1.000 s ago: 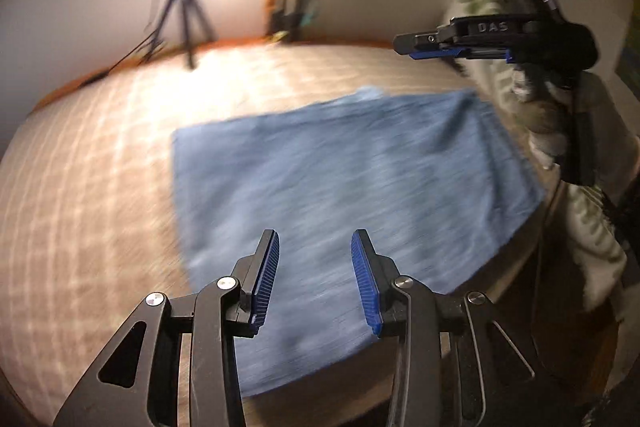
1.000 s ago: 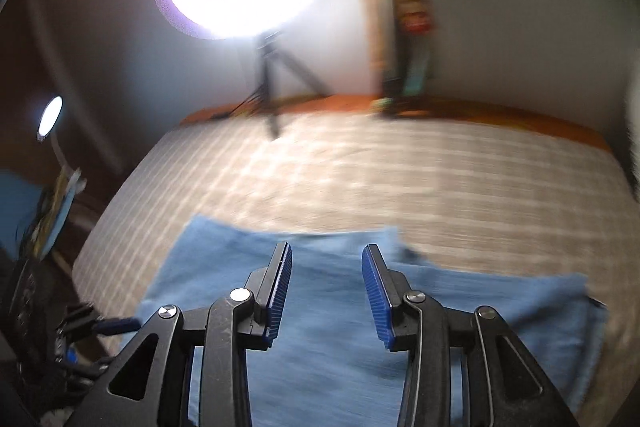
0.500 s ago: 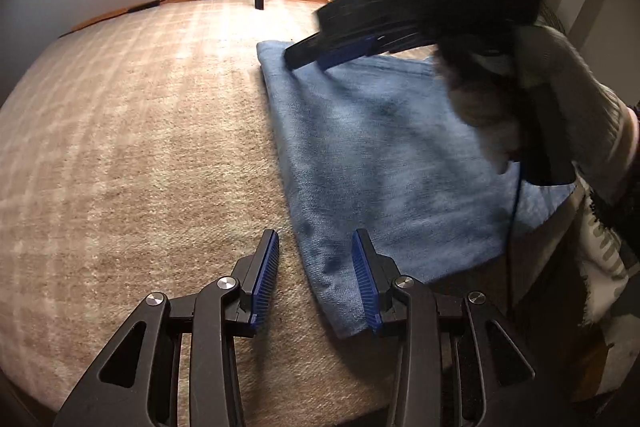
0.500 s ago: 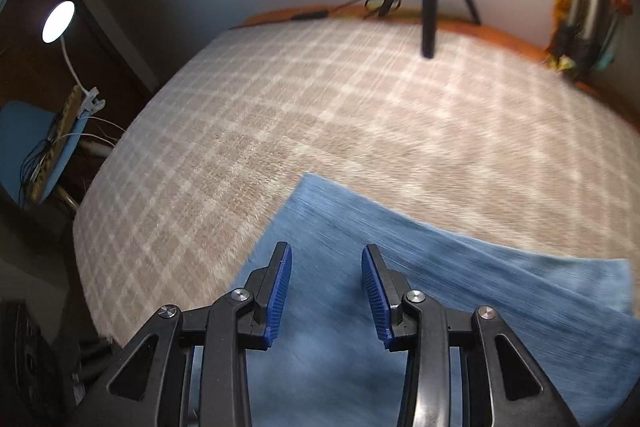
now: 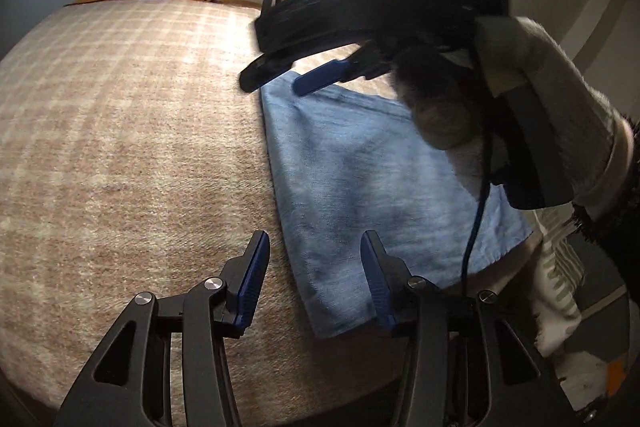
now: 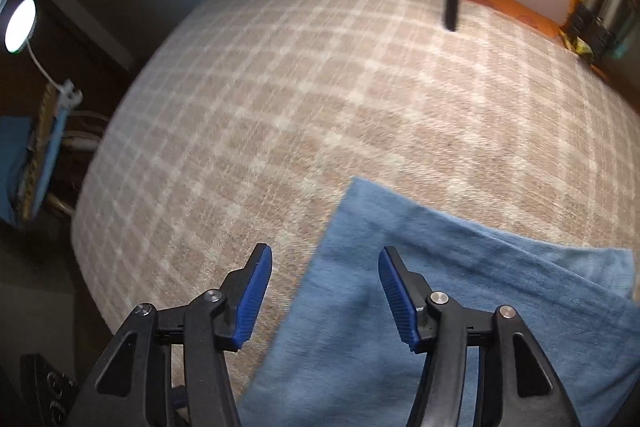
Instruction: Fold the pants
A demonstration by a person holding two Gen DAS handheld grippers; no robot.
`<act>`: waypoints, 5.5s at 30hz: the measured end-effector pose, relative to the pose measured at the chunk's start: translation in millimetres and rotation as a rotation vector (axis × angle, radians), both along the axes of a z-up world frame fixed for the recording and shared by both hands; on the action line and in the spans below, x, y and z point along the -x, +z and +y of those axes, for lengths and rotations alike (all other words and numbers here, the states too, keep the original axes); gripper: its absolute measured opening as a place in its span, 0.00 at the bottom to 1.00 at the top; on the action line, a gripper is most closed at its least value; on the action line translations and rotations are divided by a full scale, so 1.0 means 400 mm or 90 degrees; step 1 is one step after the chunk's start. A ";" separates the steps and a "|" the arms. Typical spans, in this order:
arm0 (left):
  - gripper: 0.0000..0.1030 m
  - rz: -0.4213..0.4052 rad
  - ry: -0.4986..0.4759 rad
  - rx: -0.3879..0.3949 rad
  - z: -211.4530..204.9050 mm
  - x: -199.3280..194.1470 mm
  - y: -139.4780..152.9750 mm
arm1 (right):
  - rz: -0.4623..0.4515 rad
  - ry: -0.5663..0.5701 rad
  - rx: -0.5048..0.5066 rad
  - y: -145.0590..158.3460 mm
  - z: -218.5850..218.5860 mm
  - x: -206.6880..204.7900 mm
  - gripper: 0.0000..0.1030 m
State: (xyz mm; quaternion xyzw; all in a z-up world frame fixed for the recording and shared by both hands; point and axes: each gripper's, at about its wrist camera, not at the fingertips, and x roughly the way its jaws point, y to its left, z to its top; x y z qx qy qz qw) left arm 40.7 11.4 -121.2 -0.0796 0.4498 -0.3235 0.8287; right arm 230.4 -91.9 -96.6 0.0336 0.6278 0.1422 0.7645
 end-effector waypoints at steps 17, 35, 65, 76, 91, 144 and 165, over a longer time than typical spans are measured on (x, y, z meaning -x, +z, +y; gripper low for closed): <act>0.61 -0.001 -0.005 -0.018 -0.101 -0.012 -0.032 | -0.014 -0.021 0.014 0.015 -0.052 0.033 0.01; 0.11 -0.116 0.004 -0.007 -0.166 0.035 0.044 | -0.009 -0.037 -0.066 0.090 -0.124 0.062 0.39; 0.11 -0.178 -0.137 0.053 -0.388 0.066 0.197 | -0.139 -0.158 -0.085 0.266 -0.458 0.199 0.03; 0.54 -0.144 -0.240 0.112 -0.371 0.111 0.252 | -0.145 -0.241 -0.050 0.234 -0.726 0.299 0.02; 0.54 -0.185 -0.285 -0.074 -0.559 0.087 0.086 | -0.158 -0.397 -0.010 0.181 -1.073 0.427 0.00; 0.54 -0.174 -0.312 -0.067 -0.620 0.076 0.066 | -0.125 -0.417 -0.006 0.037 -1.040 0.679 0.05; 0.54 -0.165 -0.399 -0.122 -0.728 0.127 -0.015 | -0.208 -0.378 -0.004 0.055 -1.084 0.429 0.34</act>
